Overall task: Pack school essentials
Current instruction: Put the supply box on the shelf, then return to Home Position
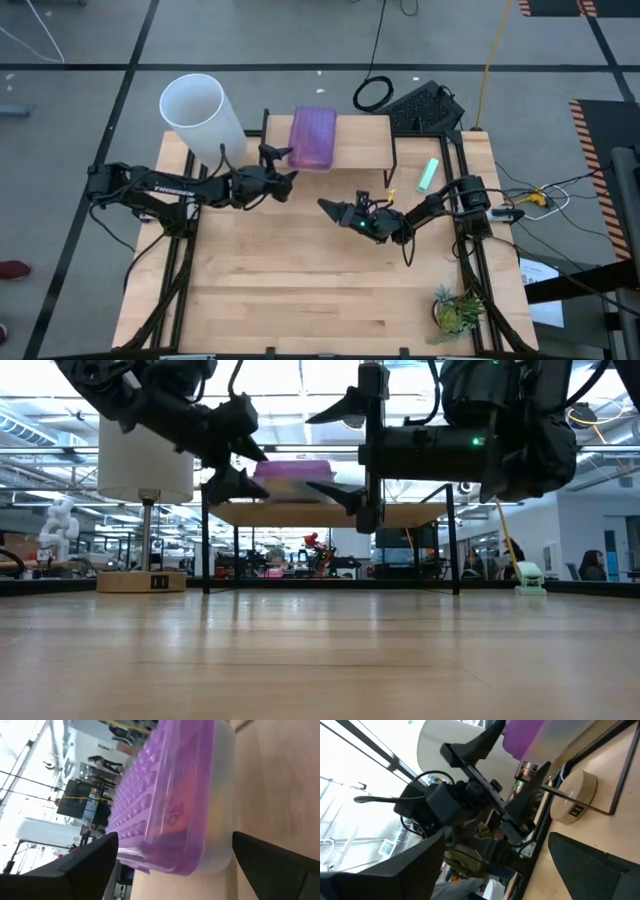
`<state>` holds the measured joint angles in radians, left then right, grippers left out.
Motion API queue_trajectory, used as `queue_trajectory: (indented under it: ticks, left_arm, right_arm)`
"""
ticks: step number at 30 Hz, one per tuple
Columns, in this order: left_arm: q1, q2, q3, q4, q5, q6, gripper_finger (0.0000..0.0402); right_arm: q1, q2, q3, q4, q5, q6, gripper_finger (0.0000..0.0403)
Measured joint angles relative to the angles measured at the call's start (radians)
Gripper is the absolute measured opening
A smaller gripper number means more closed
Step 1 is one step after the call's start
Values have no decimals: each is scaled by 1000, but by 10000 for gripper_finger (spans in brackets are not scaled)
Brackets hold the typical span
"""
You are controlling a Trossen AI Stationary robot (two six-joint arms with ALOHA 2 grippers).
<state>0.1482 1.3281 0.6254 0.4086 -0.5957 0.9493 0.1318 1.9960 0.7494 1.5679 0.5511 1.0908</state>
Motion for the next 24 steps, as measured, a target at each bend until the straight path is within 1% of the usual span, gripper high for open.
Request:
queue_trajectory:
  ticks: [5,10,12,14,16,17,19,21,23,24]
  left_arm:
    - [2,0,0,62,7,-33,392]
    - [-10,-1,0,68,18,-42,392]
    - [-36,-1,0,69,-12,-39,392]
    - [-76,-14,0,71,-69,-28,392]
    - [-121,-38,7,74,-124,-30,392]
    - [-144,-51,13,74,-139,-46,392]
    - [-191,-86,20,36,-156,-112,392]
    - [-241,-127,33,-2,-156,-247,392]
    - [-284,-173,39,-68,-153,-419,392]
    - [-303,-194,38,-109,-135,-506,390]
  right_arm:
    - [0,-31,0,1,-1,-36,346]
    - [18,-80,0,1,-2,-128,346]
    - [29,-102,0,1,-8,-204,346]
    - [35,-132,0,-9,-38,-308,346]
    - [31,-175,0,-67,-88,-428,345]
    - [24,-200,-1,-109,-132,-493,345]
    - [5,-250,-2,-210,-240,-637,345]
    - [-6,-308,-5,-345,-330,-730,345]
    - [-7,-366,-5,-494,-375,-786,338]
    - [0,-404,-5,-599,-373,-805,330]
